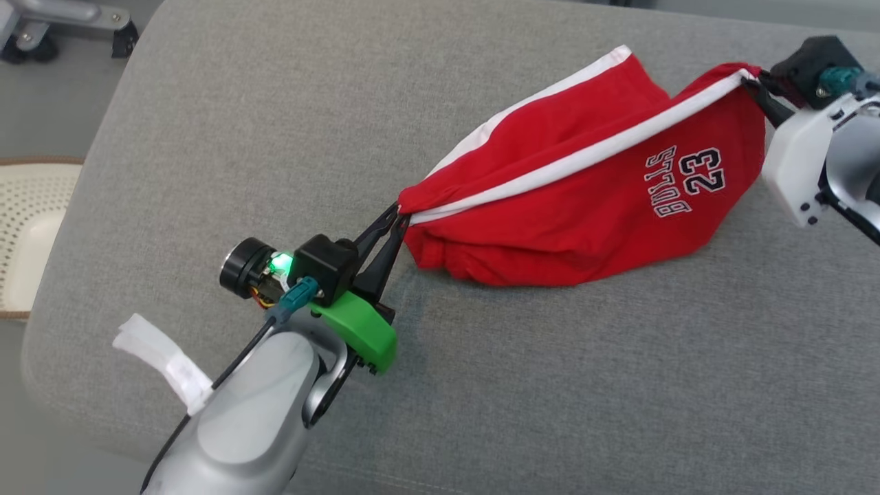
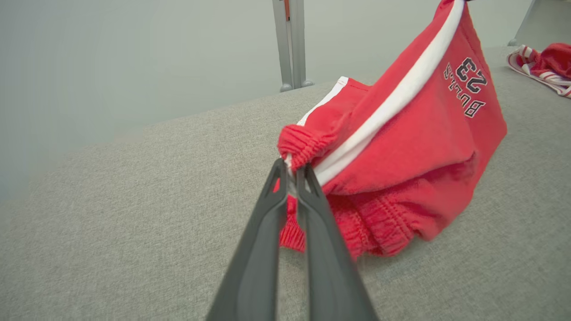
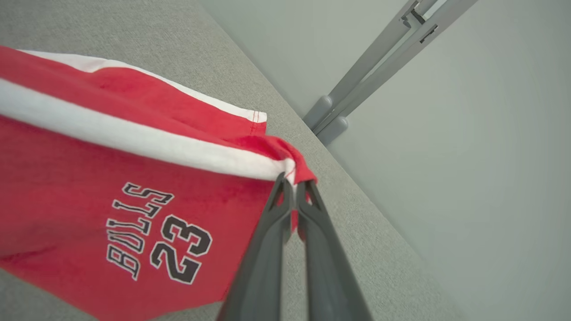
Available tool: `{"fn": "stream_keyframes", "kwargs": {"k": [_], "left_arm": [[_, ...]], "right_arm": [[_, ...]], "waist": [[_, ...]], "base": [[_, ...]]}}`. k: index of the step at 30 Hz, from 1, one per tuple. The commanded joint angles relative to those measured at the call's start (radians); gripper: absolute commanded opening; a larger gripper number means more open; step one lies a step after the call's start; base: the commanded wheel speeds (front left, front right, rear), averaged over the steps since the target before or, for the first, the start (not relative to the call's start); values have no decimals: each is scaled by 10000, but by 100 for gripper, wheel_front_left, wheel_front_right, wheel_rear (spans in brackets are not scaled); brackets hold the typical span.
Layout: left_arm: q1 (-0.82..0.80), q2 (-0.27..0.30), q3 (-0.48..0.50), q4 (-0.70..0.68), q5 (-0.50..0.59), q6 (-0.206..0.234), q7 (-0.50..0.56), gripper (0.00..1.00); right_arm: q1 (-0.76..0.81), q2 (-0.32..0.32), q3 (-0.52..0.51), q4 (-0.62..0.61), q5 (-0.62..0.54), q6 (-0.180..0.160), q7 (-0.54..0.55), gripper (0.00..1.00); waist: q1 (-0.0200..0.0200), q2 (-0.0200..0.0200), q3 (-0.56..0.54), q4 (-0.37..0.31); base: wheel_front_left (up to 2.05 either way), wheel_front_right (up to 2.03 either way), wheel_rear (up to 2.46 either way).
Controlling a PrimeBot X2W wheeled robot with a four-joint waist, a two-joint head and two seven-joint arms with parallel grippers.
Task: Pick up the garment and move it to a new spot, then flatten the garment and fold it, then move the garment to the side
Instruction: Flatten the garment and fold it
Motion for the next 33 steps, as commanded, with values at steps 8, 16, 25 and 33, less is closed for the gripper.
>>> {"fn": "stream_keyframes", "kwargs": {"k": [8,16,25,33], "left_arm": [[-1066,-777,-216,1290,-61,-165,-251,0],[-1969,-1251,-165,2195,-296,-187,-393,0],[-2447,-1369,-297,2653,-442,-248,-423,33],[-2576,-1403,-127,2589,-470,-88,-419,100]], "right_arm": [[-2133,173,1329,1552,441,-21,-139,0],[-3572,383,2628,2925,882,-22,-381,0],[-4495,528,3700,3906,1319,-22,-707,0],[-4787,837,4127,4660,1626,-21,-1330,100]], "waist": [[0,-1,1348,999],[0,-1,1770,1331],[0,-1,2061,1411],[0,-1,2111,1299]], "base": [[0,0,0],[0,0,0],[0,0,0],[0,0,0]]}}
